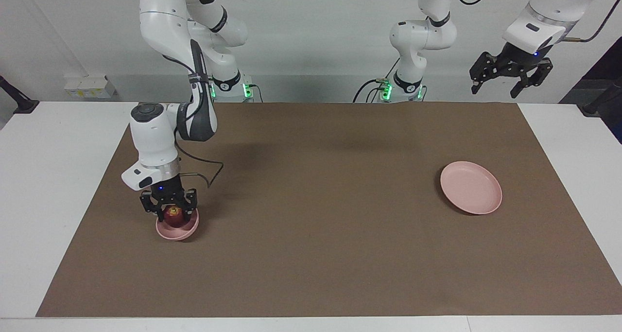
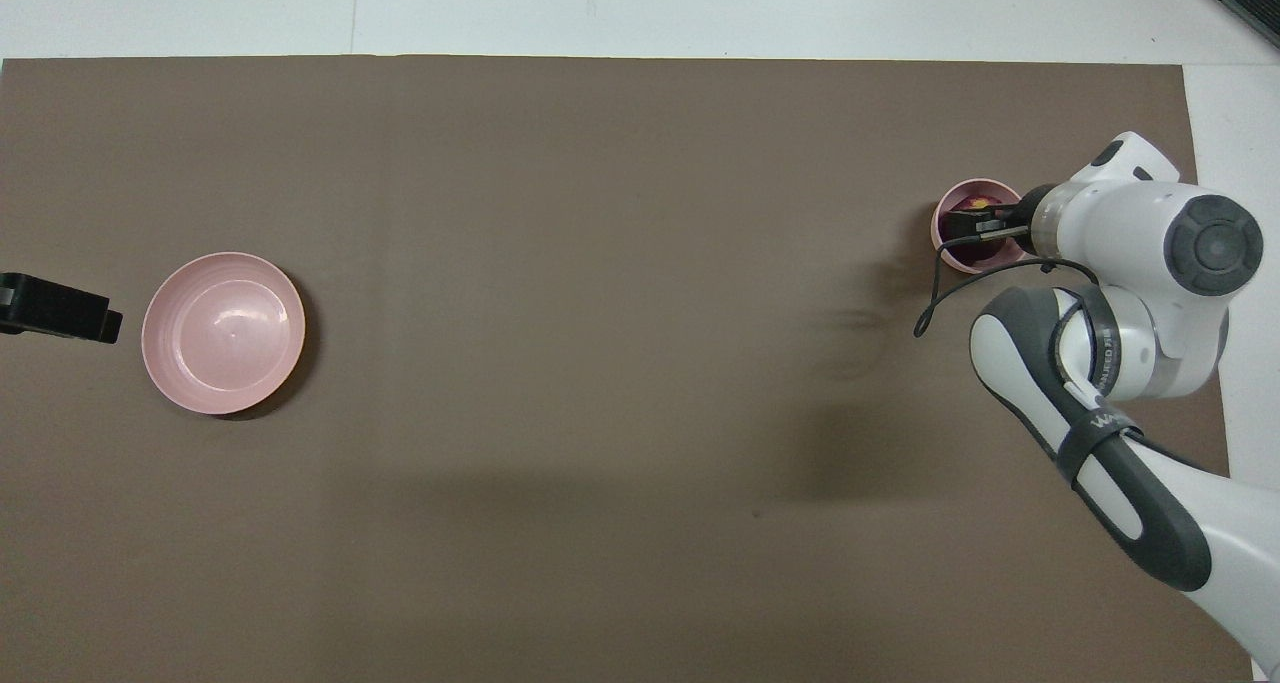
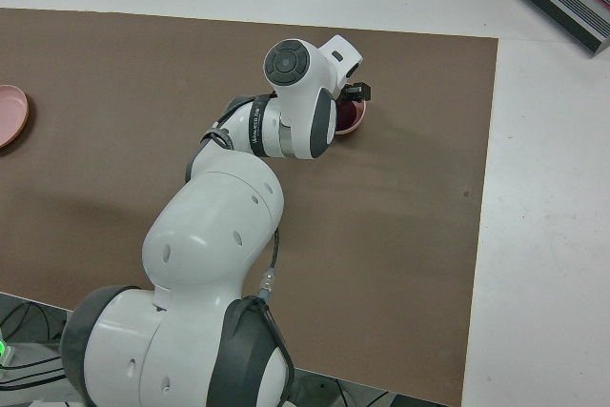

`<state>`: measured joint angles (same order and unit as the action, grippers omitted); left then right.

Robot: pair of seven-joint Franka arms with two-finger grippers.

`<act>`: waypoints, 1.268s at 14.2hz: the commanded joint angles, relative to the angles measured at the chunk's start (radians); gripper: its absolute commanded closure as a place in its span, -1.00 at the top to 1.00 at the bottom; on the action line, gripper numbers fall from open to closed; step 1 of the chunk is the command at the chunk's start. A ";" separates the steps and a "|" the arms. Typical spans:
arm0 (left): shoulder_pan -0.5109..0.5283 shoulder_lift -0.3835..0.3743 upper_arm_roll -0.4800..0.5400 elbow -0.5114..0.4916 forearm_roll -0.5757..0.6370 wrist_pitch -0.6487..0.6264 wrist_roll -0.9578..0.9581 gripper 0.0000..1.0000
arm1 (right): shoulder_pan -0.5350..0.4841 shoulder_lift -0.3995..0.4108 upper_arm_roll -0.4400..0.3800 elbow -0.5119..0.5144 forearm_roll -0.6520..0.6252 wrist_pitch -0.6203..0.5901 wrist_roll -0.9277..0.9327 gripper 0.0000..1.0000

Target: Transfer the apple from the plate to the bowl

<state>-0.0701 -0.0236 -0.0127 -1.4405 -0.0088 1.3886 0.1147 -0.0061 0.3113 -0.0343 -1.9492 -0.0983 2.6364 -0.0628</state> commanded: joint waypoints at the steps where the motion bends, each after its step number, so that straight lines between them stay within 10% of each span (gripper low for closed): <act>1: 0.000 -0.025 0.000 -0.028 0.013 -0.002 -0.010 1.00 | -0.008 -0.066 0.014 0.056 -0.015 -0.172 -0.020 1.00; 9: 0.000 -0.025 0.000 -0.028 0.015 -0.002 -0.010 1.00 | -0.009 -0.182 0.016 0.289 0.057 -0.770 -0.005 1.00; 18: 0.000 -0.025 0.000 -0.026 0.013 -0.002 -0.010 1.00 | -0.009 -0.318 0.019 0.369 0.081 -1.107 0.034 1.00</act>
<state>-0.0701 -0.0238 -0.0127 -1.4407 -0.0088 1.3886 0.1140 -0.0059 -0.0270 -0.0238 -1.6382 -0.0495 1.5896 -0.0484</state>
